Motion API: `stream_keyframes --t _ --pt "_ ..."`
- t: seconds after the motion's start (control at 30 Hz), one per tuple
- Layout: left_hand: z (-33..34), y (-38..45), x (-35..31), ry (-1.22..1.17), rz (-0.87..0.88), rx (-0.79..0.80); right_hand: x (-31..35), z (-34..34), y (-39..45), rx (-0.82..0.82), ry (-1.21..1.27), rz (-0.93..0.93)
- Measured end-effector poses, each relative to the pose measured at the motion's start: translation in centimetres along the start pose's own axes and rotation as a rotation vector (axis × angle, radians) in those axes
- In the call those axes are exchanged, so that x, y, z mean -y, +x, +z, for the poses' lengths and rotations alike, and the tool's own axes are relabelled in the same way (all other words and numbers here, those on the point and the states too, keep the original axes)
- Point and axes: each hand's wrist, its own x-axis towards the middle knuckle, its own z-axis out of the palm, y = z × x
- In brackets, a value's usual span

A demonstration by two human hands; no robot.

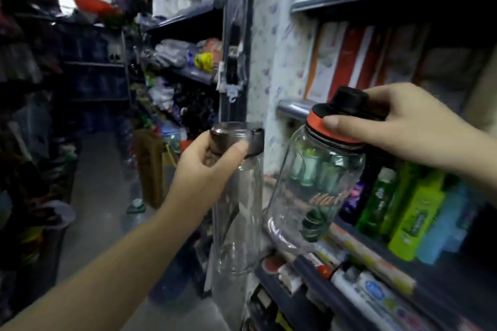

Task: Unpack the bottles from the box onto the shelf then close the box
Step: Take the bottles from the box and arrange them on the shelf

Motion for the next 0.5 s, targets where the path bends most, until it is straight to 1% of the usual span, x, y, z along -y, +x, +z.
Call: stream_keyframes --t 0.13,0.23,0.5 --pt "3.4 3.6 -1.8 -0.065 -0.006 0.034 -0.5 -4.2 0.6 -0.079 -0.047 0.052" --pt "6.1 6.1 -2.7 -0.108 0.043 0.072 -1.5 -6.8 1.5 -0.112 -0.079 0.117" --pt "12.4 14.5 -4.7 -0.190 0.171 0.026 -4.1 -11.5 6.0 -0.334 -0.168 0.119"
